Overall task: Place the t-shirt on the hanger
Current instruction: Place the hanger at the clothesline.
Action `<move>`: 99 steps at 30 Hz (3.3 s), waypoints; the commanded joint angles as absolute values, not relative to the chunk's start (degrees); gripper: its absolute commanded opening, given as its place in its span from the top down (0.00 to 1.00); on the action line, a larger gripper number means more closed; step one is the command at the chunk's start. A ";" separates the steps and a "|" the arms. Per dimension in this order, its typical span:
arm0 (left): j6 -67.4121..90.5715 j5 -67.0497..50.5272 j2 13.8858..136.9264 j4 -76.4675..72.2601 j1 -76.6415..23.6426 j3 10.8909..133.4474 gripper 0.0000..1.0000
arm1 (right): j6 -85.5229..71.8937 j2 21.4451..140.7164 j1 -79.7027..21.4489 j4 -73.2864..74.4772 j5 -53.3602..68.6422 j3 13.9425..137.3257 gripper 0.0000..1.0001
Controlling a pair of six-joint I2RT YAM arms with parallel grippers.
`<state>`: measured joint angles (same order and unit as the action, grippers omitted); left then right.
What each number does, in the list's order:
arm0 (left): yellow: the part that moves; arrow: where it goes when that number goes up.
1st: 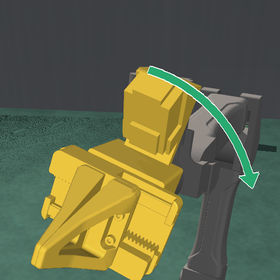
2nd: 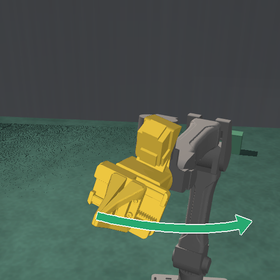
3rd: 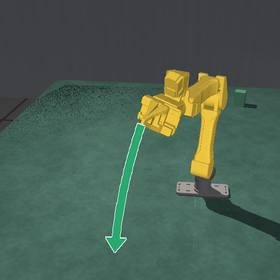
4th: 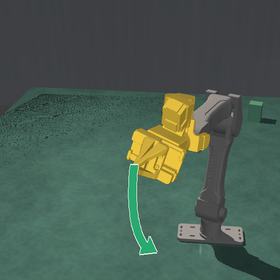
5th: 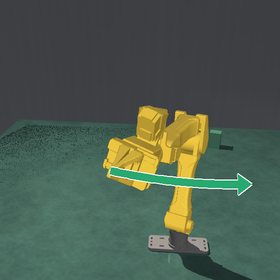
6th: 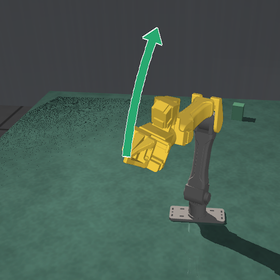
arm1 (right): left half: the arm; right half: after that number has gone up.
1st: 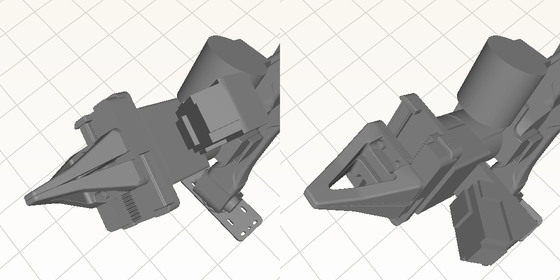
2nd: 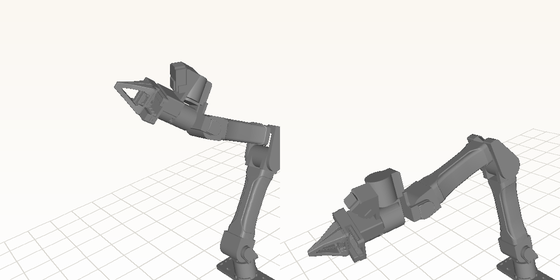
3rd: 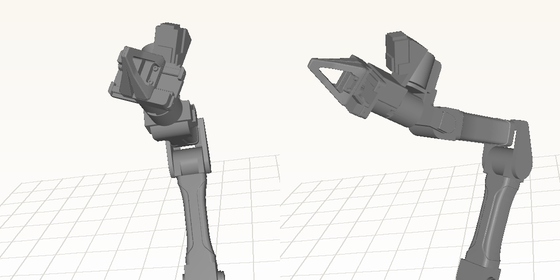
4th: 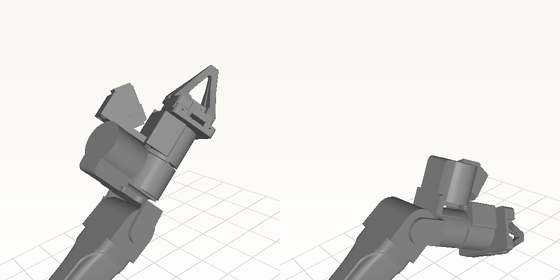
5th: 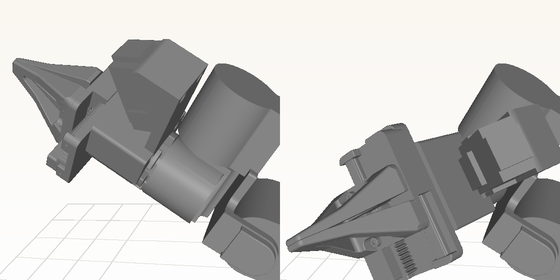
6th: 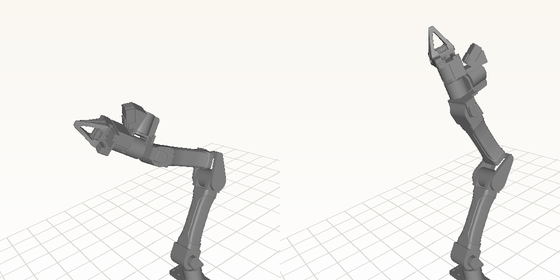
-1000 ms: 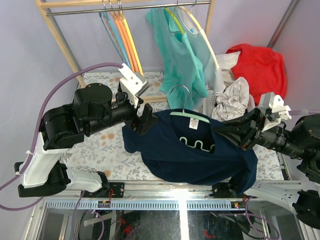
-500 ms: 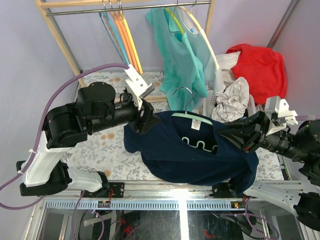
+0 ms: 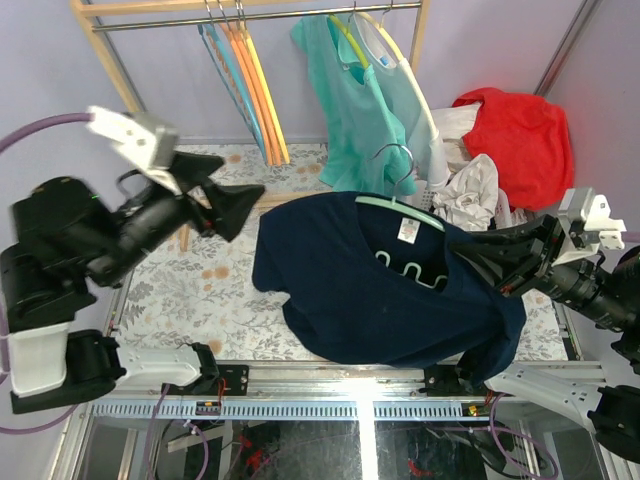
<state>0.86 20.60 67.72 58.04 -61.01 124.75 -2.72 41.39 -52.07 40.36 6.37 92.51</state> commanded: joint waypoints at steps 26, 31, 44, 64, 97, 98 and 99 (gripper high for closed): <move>4.66 31.46 58.98 53.00 -60.73 115.93 0.26 | 5.70 67.36 -52.15 19.25 -20.38 112.02 1.00; 5.22 31.30 57.28 53.49 -60.65 113.84 0.27 | 5.59 75.62 -52.17 13.21 -23.88 116.31 1.00; 4.77 31.55 54.96 53.33 -60.69 111.66 0.27 | 11.71 97.84 -52.13 7.59 -28.19 138.52 1.00; 4.92 32.49 56.86 56.31 -60.70 113.35 0.27 | 6.12 102.48 -43.26 1.15 -21.54 133.13 1.00; 6.04 33.53 57.70 58.73 -60.68 114.59 0.28 | 3.05 103.98 -42.91 4.90 -15.39 132.27 0.73; 6.18 33.43 57.74 58.80 -60.67 114.57 0.28 | 3.19 103.43 -42.93 5.12 -15.57 132.07 0.70; 6.28 33.30 57.93 58.91 -60.72 114.67 0.28 | 3.40 102.98 -42.88 5.55 -15.69 131.99 0.68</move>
